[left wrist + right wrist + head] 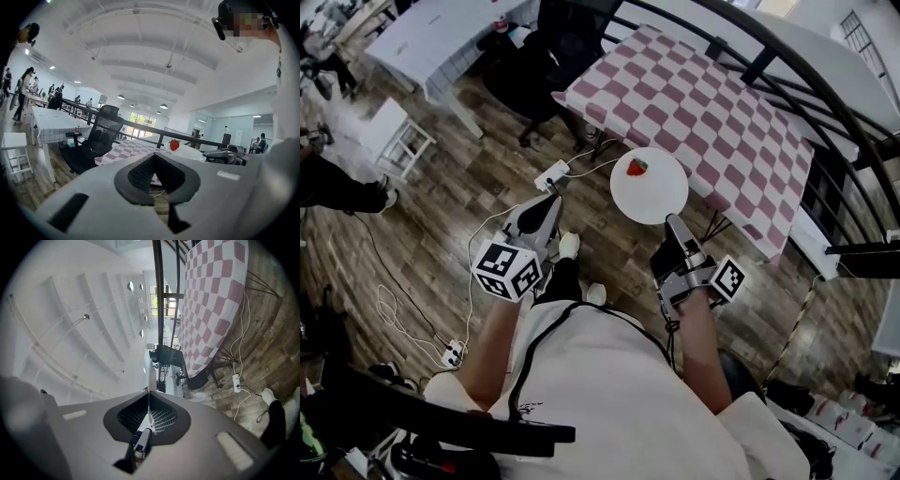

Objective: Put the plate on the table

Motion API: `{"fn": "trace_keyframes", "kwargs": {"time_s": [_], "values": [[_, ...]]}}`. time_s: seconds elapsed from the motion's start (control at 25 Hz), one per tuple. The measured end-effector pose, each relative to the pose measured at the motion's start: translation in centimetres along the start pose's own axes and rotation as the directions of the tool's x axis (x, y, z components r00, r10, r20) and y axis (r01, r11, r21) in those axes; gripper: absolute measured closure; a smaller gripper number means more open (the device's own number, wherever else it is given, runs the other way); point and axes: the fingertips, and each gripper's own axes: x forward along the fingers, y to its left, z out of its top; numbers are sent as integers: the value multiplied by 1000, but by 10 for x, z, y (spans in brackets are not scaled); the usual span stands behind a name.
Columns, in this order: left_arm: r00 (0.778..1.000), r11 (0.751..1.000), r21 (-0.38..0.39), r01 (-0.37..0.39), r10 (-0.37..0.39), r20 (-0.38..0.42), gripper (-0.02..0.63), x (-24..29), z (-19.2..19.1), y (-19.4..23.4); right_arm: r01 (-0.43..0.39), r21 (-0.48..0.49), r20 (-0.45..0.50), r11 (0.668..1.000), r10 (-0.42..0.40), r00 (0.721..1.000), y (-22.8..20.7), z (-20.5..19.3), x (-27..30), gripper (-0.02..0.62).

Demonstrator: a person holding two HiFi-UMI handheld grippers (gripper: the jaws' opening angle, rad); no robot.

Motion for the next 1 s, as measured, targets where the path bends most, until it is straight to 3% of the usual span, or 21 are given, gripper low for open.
{"fn": "trace_keyframes", "kwargs": {"time_s": [0.4,1.0], "values": [[1000,1000,-5,9,-9,-5,600,25,14,50,-2,-1,12,1000,2,1000,-4,2,53,578],[995,995,-12,98,-98,-20,600,102,57,120,18,-21,88,1000,-16,996,-5,35,142,578]]}}
